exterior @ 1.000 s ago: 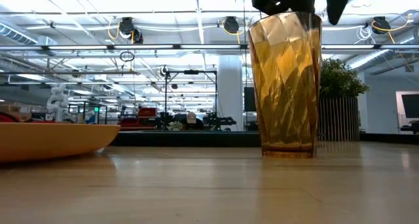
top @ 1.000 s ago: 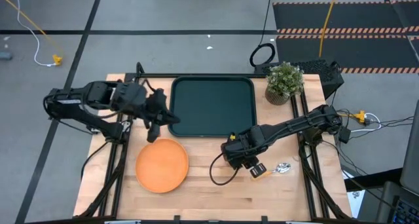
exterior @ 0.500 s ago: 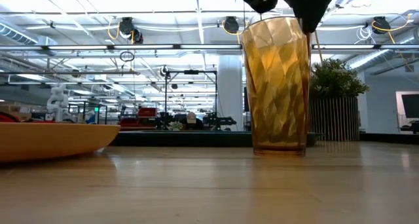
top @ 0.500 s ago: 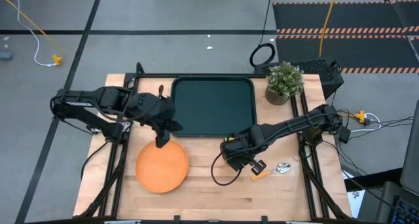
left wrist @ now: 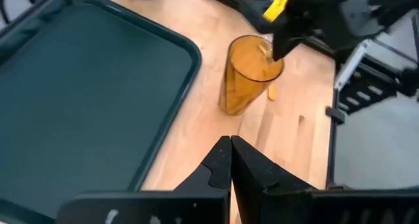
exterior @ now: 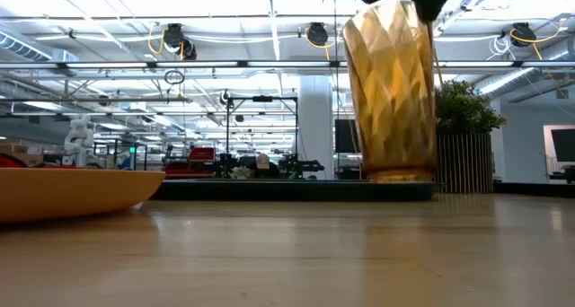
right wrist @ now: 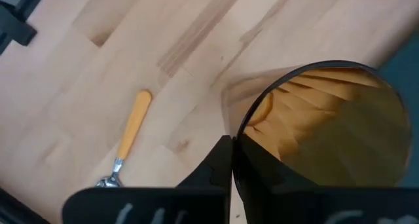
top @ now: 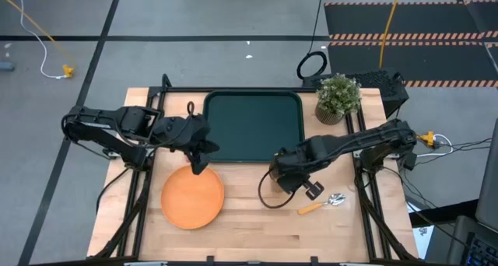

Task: Pick and place plate/cup/fork/spoon on tray
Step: Put the brown cup on the top right of the black tray

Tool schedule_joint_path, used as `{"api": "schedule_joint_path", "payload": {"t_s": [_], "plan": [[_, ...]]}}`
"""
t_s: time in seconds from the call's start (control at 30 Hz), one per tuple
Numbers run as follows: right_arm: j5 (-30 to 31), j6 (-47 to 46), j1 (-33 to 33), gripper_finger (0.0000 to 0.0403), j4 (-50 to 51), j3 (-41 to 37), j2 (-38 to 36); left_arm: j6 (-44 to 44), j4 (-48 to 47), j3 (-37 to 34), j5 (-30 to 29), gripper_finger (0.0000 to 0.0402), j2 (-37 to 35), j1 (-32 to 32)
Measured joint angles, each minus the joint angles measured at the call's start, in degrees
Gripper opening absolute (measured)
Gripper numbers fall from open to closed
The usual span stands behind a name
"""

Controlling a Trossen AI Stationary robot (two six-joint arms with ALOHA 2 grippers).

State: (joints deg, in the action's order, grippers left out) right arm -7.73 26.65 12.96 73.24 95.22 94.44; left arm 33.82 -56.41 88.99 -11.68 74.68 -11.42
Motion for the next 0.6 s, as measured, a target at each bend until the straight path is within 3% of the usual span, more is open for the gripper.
{"api": "schedule_joint_path", "payload": {"t_s": [0.33, 0.6], "plan": [[0.5, 0.6, -2.5, 0.0, 2.6, 0.0, -9.4, 2.9, 5.4, 0.0, -8.2, 0.0005, 1.7, 0.1], [7.8, 2.8, -5.5, 0.0, 6.8, 0.1, -13.7, 5.2, 6.7, 0.0, -10.0, 0.0005, 3.9, 0.2]]}}
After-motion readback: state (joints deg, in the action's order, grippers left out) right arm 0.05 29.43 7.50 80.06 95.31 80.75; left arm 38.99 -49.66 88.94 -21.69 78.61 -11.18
